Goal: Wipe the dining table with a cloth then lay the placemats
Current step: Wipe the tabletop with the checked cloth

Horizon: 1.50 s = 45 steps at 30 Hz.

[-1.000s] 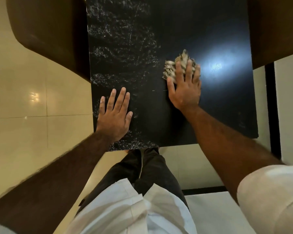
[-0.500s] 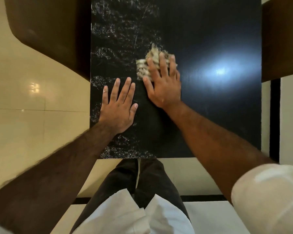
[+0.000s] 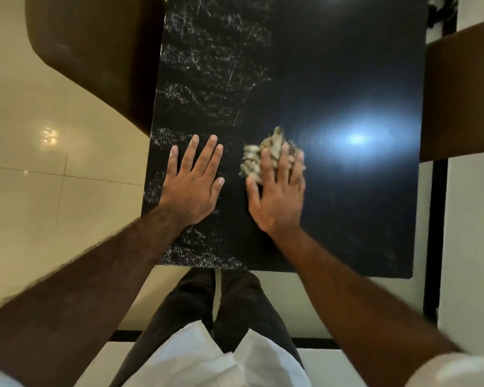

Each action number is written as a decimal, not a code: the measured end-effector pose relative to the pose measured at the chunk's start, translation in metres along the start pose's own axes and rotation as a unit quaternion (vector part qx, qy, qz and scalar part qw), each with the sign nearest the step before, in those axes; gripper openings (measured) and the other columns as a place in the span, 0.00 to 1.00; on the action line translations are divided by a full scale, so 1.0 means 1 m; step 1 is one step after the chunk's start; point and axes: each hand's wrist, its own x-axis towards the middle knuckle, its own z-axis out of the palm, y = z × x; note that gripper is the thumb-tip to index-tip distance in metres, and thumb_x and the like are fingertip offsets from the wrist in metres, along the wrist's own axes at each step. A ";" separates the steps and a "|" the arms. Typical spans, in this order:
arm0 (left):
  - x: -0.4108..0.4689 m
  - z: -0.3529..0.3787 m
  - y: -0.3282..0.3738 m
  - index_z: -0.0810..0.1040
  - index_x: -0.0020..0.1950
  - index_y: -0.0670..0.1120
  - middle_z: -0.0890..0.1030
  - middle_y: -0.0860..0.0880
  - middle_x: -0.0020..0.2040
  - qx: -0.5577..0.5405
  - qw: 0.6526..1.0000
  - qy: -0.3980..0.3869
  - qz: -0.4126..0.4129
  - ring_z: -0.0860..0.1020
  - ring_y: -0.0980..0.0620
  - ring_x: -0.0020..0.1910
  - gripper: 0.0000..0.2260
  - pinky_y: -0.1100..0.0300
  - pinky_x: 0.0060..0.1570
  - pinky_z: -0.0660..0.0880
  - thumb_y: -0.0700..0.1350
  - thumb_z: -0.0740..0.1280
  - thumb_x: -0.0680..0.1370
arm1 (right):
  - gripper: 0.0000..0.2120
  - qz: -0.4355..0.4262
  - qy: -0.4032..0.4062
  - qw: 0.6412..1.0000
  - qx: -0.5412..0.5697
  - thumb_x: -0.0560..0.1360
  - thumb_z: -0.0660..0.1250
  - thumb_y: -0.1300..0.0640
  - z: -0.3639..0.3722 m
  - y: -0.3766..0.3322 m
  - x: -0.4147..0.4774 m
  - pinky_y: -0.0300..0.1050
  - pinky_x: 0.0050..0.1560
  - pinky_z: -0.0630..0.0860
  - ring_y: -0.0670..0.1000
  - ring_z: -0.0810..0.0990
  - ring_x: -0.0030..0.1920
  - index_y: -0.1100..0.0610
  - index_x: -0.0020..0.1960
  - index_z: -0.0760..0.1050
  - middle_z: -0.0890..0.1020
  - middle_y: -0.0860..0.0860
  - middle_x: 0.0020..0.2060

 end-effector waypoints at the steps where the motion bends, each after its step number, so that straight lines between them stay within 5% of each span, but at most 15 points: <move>1: 0.000 -0.001 -0.001 0.42 0.92 0.49 0.39 0.50 0.92 0.000 1.000 0.003 0.004 0.41 0.41 0.91 0.33 0.30 0.86 0.46 0.59 0.47 0.90 | 0.38 -0.021 -0.012 1.000 0.001 0.87 0.52 0.31 0.004 -0.009 -0.018 0.69 0.85 0.56 0.66 0.44 0.90 0.45 0.92 0.51 0.47 0.56 0.92; 8: 0.000 -0.005 -0.001 0.44 0.92 0.49 0.40 0.50 0.92 0.002 1.000 -0.003 0.008 0.42 0.41 0.91 0.33 0.31 0.86 0.45 0.59 0.48 0.90 | 0.36 -0.105 -0.017 0.994 0.000 0.88 0.54 0.31 0.007 -0.005 -0.029 0.65 0.85 0.57 0.63 0.45 0.91 0.43 0.91 0.54 0.50 0.53 0.92; 15: -0.007 -0.013 0.015 0.42 0.92 0.49 0.38 0.50 0.92 -0.040 0.998 -0.029 -0.035 0.39 0.43 0.91 0.33 0.33 0.87 0.41 0.58 0.49 0.90 | 0.36 -0.006 0.010 1.000 -0.017 0.88 0.50 0.32 0.003 0.055 -0.060 0.69 0.84 0.62 0.65 0.45 0.91 0.45 0.92 0.51 0.50 0.55 0.91; 21: -0.057 -0.001 0.023 0.43 0.92 0.47 0.40 0.48 0.92 -0.068 0.996 -0.016 -0.053 0.40 0.42 0.91 0.32 0.34 0.88 0.43 0.57 0.47 0.90 | 0.38 -0.047 -0.022 0.998 0.021 0.88 0.55 0.33 0.021 0.015 -0.160 0.69 0.86 0.59 0.66 0.45 0.90 0.48 0.92 0.51 0.48 0.57 0.91; 27: -0.103 0.014 0.059 0.45 0.92 0.46 0.41 0.47 0.92 -0.089 0.994 0.004 -0.063 0.40 0.43 0.91 0.32 0.34 0.88 0.45 0.59 0.44 0.90 | 0.33 -0.110 -0.079 0.988 0.081 0.90 0.51 0.37 0.012 -0.008 -0.159 0.70 0.87 0.58 0.63 0.43 0.91 0.46 0.92 0.53 0.46 0.54 0.92; 36: -0.093 0.045 0.161 0.47 0.91 0.43 0.41 0.42 0.92 -0.069 0.996 0.038 -0.030 0.41 0.41 0.91 0.34 0.38 0.88 0.48 0.60 0.49 0.90 | 0.31 -0.006 0.041 0.988 0.151 0.90 0.52 0.47 -0.021 0.077 -0.092 0.63 0.87 0.57 0.61 0.58 0.89 0.59 0.89 0.62 0.64 0.58 0.88; 45: -0.140 0.069 0.131 0.46 0.92 0.44 0.43 0.43 0.92 -0.057 0.995 0.053 -0.056 0.44 0.43 0.91 0.33 0.38 0.88 0.52 0.58 0.49 0.90 | 0.33 -0.174 -0.011 0.984 0.041 0.91 0.49 0.39 0.002 0.065 -0.073 0.62 0.86 0.56 0.60 0.52 0.91 0.55 0.90 0.59 0.56 0.57 0.91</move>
